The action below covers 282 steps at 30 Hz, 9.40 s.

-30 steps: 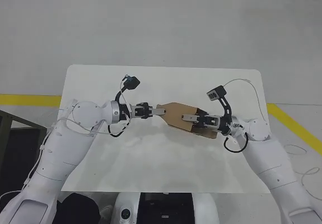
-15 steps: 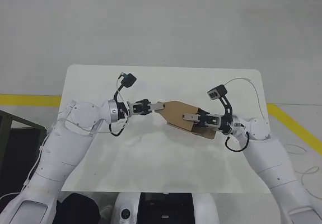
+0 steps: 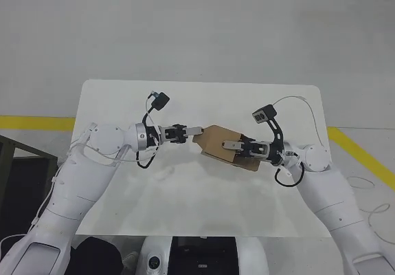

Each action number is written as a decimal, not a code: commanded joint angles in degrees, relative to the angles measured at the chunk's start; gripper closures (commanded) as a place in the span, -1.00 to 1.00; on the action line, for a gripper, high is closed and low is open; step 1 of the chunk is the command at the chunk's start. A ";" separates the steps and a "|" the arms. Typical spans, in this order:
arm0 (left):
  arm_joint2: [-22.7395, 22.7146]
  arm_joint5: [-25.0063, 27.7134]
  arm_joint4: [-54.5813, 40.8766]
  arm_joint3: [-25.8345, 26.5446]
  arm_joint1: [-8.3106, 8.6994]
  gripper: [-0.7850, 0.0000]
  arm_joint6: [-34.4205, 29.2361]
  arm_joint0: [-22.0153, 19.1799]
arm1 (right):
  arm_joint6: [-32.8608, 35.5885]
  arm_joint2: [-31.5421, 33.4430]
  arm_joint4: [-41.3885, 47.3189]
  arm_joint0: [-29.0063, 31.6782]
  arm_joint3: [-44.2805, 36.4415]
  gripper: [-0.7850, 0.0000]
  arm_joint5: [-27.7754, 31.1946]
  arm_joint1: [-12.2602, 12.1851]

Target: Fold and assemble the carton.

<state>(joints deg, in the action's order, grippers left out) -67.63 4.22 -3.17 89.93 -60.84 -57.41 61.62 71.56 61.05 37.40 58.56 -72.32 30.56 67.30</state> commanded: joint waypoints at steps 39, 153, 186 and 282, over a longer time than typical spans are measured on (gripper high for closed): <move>3.94 2.20 -0.36 -1.07 -0.11 -1.00 -1.04 -0.67 | 2.02 -0.95 2.36 -1.00 1.16 1.00 0.13 0.90; 7.24 7.14 -3.52 -2.82 -0.40 -1.00 -0.04 -2.09 | 2.67 -0.27 1.75 -1.21 2.27 1.00 -0.51 1.78; 0.14 10.76 -0.50 -3.70 1.38 -1.00 1.98 1.60 | 8.77 -2.16 -0.85 -5.73 4.71 1.00 -6.60 1.15; 0.59 8.57 -5.15 -0.84 1.61 -1.00 5.06 6.35 | 10.63 -4.17 4.86 -5.96 3.90 1.00 -8.47 2.39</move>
<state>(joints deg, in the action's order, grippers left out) -66.32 12.99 -8.23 89.22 -59.35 -52.86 67.50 82.15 56.84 42.31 52.59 -68.48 22.12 69.70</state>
